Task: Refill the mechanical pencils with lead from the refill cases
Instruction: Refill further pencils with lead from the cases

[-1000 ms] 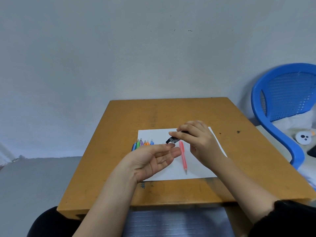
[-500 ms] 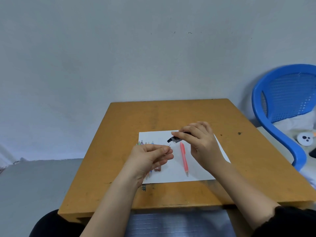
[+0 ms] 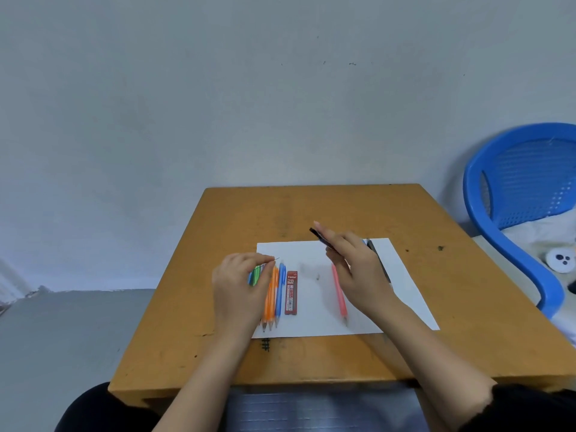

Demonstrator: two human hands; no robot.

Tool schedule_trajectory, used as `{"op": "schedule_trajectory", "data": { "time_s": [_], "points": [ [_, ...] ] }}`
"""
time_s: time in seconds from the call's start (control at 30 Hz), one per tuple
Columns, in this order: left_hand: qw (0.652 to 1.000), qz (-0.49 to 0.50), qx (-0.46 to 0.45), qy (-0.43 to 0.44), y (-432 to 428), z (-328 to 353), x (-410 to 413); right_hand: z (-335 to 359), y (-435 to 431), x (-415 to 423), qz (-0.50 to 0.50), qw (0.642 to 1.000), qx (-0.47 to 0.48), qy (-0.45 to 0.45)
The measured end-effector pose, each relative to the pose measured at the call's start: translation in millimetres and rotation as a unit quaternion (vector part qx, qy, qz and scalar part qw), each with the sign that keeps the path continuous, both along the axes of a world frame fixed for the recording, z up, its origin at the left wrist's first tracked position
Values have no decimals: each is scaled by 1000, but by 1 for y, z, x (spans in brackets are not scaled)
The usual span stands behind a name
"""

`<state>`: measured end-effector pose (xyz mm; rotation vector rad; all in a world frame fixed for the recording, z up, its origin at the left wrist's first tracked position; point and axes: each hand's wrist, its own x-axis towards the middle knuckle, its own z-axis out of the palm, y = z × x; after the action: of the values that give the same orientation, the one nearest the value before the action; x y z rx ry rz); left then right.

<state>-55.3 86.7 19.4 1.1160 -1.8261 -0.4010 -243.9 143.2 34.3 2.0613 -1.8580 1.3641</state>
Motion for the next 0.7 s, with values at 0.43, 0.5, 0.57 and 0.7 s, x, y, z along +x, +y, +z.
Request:
{"op": "schedule_trajectory", "data": {
  "time_s": [0.43, 0.5, 0.57, 0.7],
  "points": [
    [997, 27, -64, 14, -13, -44, 18, 11, -1, 8, -11, 985, 26, -171],
    [998, 38, -54, 13, -14, -46, 18, 11, -2, 7, -26, 978, 23, -207],
    [997, 42, -59, 10, -14, -47, 17, 10, -4, 7, -39, 971, 27, -235],
    [996, 43, -80, 4, -15, -46, 16, 7, -6, 8, -45, 961, 38, -270]
  ]
}}
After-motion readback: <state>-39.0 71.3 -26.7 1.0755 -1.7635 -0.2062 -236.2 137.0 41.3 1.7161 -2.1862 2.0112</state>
